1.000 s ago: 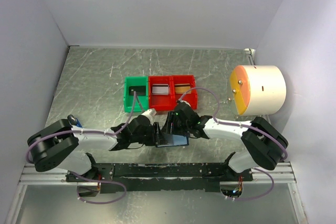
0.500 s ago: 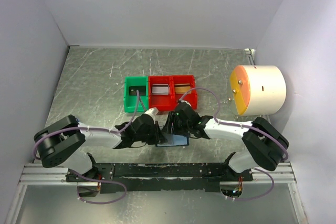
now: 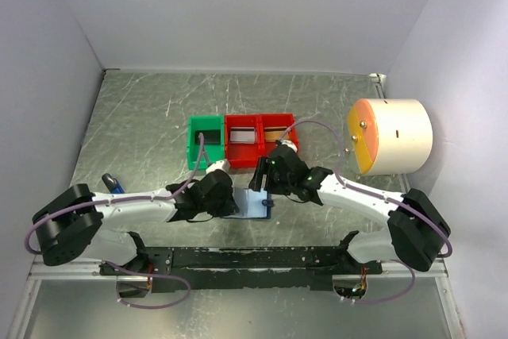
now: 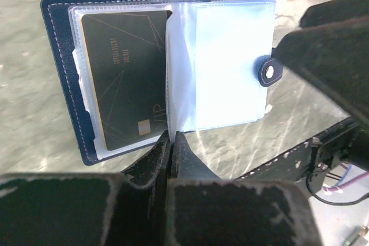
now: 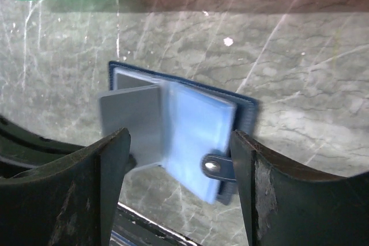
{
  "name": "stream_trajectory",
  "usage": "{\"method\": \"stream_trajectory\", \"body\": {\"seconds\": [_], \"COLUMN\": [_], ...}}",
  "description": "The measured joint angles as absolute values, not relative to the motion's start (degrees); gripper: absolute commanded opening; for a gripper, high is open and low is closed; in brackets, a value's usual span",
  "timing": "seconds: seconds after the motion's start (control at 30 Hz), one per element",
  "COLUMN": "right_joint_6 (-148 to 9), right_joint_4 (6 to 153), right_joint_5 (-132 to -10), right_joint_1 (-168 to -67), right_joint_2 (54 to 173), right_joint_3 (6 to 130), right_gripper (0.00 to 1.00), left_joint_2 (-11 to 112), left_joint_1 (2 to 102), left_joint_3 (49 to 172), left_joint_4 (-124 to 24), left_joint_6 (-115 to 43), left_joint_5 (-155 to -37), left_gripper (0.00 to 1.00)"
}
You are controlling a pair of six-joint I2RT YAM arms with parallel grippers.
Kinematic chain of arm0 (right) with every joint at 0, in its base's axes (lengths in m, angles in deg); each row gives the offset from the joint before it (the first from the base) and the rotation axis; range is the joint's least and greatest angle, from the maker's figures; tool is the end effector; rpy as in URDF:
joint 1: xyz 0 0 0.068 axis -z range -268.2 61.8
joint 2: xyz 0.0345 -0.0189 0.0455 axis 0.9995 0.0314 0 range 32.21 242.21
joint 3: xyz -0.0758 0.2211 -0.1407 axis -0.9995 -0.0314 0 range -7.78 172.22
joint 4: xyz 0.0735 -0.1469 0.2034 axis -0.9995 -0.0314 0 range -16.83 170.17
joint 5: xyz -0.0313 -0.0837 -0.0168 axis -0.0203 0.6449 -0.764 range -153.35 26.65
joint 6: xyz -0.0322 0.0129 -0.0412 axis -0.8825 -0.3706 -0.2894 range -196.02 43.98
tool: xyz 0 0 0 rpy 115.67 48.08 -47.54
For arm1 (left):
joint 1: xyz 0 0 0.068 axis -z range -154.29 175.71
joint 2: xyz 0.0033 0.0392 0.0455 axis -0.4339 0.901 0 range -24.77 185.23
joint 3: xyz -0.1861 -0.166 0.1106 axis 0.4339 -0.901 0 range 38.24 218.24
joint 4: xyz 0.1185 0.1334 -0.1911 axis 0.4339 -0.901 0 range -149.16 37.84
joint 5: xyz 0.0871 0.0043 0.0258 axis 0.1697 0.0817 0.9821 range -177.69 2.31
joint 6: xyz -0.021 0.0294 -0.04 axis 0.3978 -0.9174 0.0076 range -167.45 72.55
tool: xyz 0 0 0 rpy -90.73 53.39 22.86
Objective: Take the credit cards out of the card holder
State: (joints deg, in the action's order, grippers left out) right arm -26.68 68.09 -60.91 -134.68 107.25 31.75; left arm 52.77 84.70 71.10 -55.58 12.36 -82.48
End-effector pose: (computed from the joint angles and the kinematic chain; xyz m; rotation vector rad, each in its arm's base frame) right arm 0.1801 0.1875 0.1943 0.0841 2.5272 0.6920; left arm 0.1328 -0.2149 0.1601 -0.0637 2.5822 -0.7911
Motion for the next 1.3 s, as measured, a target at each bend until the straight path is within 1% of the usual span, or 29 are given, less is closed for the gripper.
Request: {"method": "stream_trajectory", "body": {"seconds": [0.17, 0.27, 0.37, 0.47, 0.7, 0.8, 0.93, 1.13, 1.17, 1.3], "right_joint_6": [-26.8, -26.5, -25.9, -25.4, -25.4, -25.5, -24.5, -22.1, -21.7, -20.6], "right_joint_4": [67.0, 67.5, 69.8, 72.1, 77.1, 77.6, 77.7, 77.0, 76.7, 74.4], "right_joint_5": [-60.0, -61.3, -63.6, -66.3, -71.5, -72.1, -71.6, -68.1, -67.2, -63.7], "right_joint_1": [-133.8, -133.6, -133.6, -133.6, -133.5, -133.7, -133.8, -133.9, -133.9, -133.4], "right_joint_2": [108.0, 110.5, 113.0, 115.5, 119.8, 121.0, 121.2, 120.1, 119.5, 116.3], "right_joint_3": [31.8, 31.7, 31.1, 31.0, 32.0, 32.9, 33.0, 32.5, 32.1, 30.2], "right_gripper": [0.71, 0.71, 0.67, 0.66, 0.67, 0.67, 0.68, 0.69, 0.69, 0.70], "left_joint_2": [48.3, 45.7, 44.5, 45.8, 54.0, 56.2, 58.6, 62.6, 63.2, 64.8], "left_joint_1": [84.7, 84.7, 84.7, 84.7, 85.9, 86.9, 88.1, 90.1, 90.4, 91.2], "left_joint_3": [71.3, 71.4, 72.5, 74.8, 83.0, 85.3, 87.9, 91.0, 91.3, 92.0], "left_joint_4": [-64.3, -69.7, -74.6, -78.3, -85.0, -87.0, -89.2, -90.0, -90.0, -89.1], "left_joint_6": [11.7, 11.4, 10.4, 9.4, 8.9, 8.9, 8.9, 8.2, 8.0, 7.4], "left_joint_5": [-79.0, -76.7, -74.8, -73.6, -70.4, -69.1, -67.4, -66.7, -66.7, -67.1], "left_gripper": [0.07, 0.07, 0.07, 0.07, 0.07, 0.10, 0.19, 0.47, 0.50, 0.54]}}
